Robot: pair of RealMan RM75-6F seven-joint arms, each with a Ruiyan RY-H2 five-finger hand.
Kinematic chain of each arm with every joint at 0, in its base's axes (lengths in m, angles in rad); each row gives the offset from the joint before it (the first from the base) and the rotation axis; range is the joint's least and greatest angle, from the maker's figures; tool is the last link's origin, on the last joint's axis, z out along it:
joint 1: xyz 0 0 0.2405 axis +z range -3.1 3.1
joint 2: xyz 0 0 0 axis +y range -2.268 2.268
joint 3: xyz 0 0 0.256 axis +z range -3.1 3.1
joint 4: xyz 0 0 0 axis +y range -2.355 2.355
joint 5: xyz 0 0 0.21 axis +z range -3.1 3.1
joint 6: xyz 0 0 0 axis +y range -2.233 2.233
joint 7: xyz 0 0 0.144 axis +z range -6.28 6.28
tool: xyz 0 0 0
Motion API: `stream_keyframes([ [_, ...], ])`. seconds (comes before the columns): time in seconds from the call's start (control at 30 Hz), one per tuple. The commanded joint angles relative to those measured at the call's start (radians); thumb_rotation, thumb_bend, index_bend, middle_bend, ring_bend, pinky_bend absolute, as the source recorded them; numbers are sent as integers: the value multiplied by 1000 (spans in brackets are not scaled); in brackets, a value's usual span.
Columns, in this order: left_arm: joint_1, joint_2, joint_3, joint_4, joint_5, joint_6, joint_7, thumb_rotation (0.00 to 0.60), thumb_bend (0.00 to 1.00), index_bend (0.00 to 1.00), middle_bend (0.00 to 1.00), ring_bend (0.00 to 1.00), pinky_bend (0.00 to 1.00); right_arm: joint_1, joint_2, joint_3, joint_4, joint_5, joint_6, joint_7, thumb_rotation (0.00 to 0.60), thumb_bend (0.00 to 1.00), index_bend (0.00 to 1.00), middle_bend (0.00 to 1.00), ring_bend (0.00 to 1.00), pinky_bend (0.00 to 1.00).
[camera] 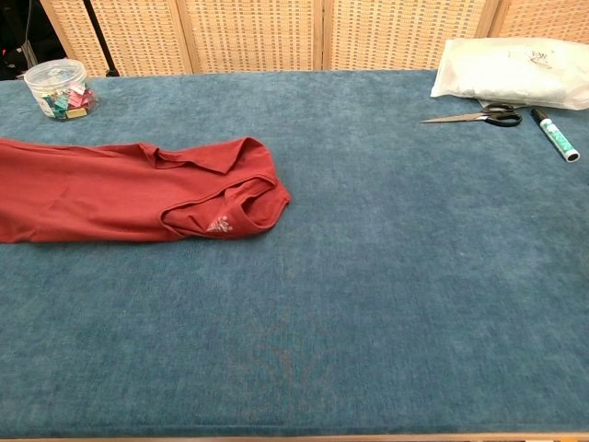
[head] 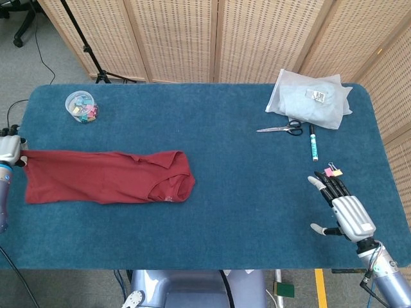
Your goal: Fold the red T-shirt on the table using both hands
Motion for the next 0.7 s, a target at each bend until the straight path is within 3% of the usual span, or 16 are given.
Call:
stream_keyframes([
  [0.03,-1,-17,7,40,53,-26,-70,600,594,731,0,0,0,0,0,1,1,1,0,0,600,0,0,0,0,0],
  [0.33,-1,25,8,-67,144,47,-189,600,598,732,0,0,0,-2,6,1,2,-3,6,15,600,0,0,0,0,0],
  [0.7,20,221,-43,-517,172,175,-270,600,612,732,0,0,0,-7,19,-3,-7,-18,19,38,600,0,0,0,0,0],
])
